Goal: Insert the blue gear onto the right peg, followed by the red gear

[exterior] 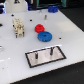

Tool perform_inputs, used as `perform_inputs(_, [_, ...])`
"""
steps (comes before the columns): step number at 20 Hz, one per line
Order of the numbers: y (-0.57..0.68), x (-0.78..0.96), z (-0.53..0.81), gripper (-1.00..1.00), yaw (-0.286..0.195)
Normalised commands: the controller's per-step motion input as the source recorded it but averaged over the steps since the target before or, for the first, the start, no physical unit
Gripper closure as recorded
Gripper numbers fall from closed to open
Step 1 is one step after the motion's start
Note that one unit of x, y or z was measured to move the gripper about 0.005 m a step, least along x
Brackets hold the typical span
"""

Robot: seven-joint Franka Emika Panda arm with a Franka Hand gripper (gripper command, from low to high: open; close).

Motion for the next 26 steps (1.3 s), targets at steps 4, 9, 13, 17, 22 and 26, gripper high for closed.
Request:
perform_inputs(4, [0.37,-0.34,-0.33,-1.00,0.000])
perform_inputs(9, [0.30,-0.30,-0.42,-1.00,0.000])
perform_inputs(13, [0.16,-0.26,-0.50,-1.00,0.000])
perform_inputs(17, [0.05,-0.20,-0.53,-1.00,0.000])
perform_inputs(22, [0.01,-0.19,-0.52,-1.00,0.000])
perform_inputs(26, [0.01,-0.21,-0.52,-1.00,0.000])
